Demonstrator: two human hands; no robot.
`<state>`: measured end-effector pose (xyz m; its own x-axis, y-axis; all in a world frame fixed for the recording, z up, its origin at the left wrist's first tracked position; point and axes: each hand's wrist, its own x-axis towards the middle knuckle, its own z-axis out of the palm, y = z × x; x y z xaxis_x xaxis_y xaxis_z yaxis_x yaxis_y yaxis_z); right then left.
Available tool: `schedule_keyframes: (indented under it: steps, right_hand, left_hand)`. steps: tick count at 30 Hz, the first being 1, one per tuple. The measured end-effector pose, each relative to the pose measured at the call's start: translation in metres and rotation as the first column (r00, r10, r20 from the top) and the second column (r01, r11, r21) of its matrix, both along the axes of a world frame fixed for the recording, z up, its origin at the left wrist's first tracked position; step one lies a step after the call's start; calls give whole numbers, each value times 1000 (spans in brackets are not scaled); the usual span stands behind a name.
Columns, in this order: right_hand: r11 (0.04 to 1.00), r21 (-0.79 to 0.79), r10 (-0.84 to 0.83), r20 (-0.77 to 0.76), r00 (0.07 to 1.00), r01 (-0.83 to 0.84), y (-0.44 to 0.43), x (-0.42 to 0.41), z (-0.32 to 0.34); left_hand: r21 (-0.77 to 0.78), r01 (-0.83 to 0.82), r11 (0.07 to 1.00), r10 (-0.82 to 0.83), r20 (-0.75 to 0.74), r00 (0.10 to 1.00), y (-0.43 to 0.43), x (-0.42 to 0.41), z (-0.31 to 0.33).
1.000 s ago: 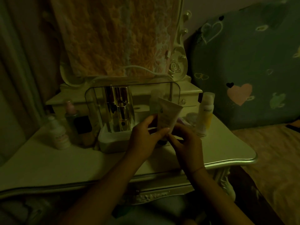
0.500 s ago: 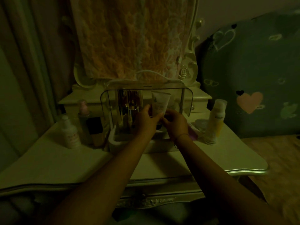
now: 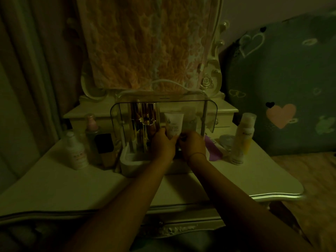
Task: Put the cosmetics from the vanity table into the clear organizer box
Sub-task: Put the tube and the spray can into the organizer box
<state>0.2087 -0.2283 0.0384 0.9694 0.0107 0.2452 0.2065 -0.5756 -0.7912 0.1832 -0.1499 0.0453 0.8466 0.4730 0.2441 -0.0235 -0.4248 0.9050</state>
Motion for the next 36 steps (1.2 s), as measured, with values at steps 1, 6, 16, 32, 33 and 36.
schedule_keyframes:
  steps: [1,6,16,32,33,36]
  right_hand:
    - [1000,-5,1,5,1000,-1,0,0,0]
    - [999,-47,24,35,999,-22,-4,-7,1]
    - [939,-314,238,303,923,-140,-62,-61,-31]
    - [921,-300,314,199,928,-247,-73,-48,-30]
    - [919,-307,314,194,929,-246,-73,-47,-31]
    - [921,-302,311,193,931,-245,-73,-45,-32]
  left_hand:
    - [-3,1,1000,-1,-10,1000,0,-1,-1]
    - [-21,29,999,-30,-42,999,4,-5,-3]
    - [65,18,998,-10,-121,993,1,0,-1]
    - [149,-72,986,99,-188,977,-3,14,3]
    - [152,-82,985,111,-192,975,-4,15,3]
    - [162,-109,981,141,-203,969,-5,17,4]
